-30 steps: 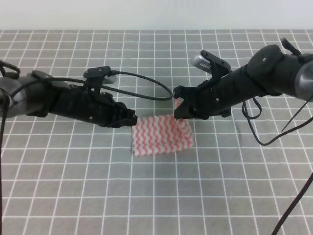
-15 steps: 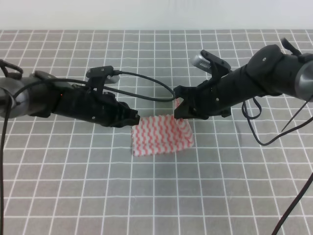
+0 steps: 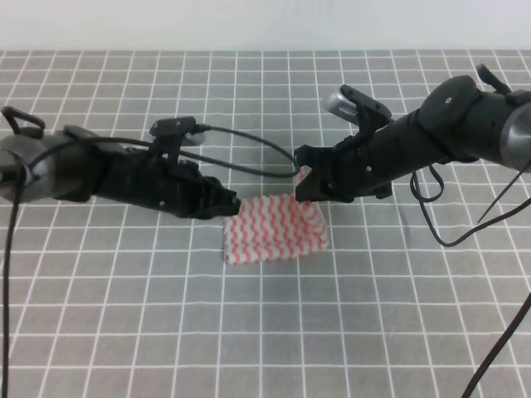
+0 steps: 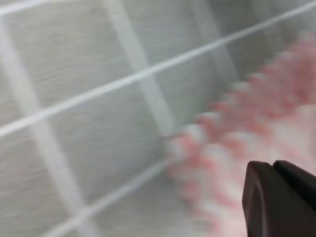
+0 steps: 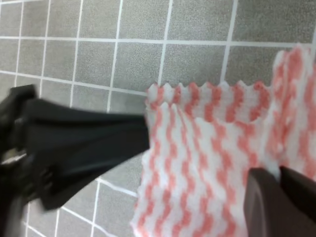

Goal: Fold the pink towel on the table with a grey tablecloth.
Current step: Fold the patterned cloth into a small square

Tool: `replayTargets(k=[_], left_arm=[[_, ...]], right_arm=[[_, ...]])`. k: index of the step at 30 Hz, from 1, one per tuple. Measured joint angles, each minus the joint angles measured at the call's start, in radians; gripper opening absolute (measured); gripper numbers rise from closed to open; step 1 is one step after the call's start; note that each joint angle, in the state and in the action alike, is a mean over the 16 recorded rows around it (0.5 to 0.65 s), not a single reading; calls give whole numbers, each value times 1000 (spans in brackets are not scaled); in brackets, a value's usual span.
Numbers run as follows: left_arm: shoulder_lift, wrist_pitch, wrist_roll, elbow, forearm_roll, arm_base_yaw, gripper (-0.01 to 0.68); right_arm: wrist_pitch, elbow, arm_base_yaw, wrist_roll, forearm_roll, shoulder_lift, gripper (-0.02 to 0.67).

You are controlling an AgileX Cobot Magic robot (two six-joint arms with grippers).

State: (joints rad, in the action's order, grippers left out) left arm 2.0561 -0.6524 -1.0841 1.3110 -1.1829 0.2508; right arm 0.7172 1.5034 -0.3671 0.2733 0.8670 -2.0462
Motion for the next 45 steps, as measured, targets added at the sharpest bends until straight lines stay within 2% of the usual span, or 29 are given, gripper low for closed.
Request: replayTargets(k=[9,30,45], left_arm=[[20,-50,-3,1,-18,4,-1],[50,-44,-4,3,-32,5,-1],[33,-44,-11,3,-27,-8,-1]], right_arm=[[12,1,-1,0,4,2,-14],[42,82,-79,21,65,-54,-14],[47,110,-89,22,87,-97,-14]])
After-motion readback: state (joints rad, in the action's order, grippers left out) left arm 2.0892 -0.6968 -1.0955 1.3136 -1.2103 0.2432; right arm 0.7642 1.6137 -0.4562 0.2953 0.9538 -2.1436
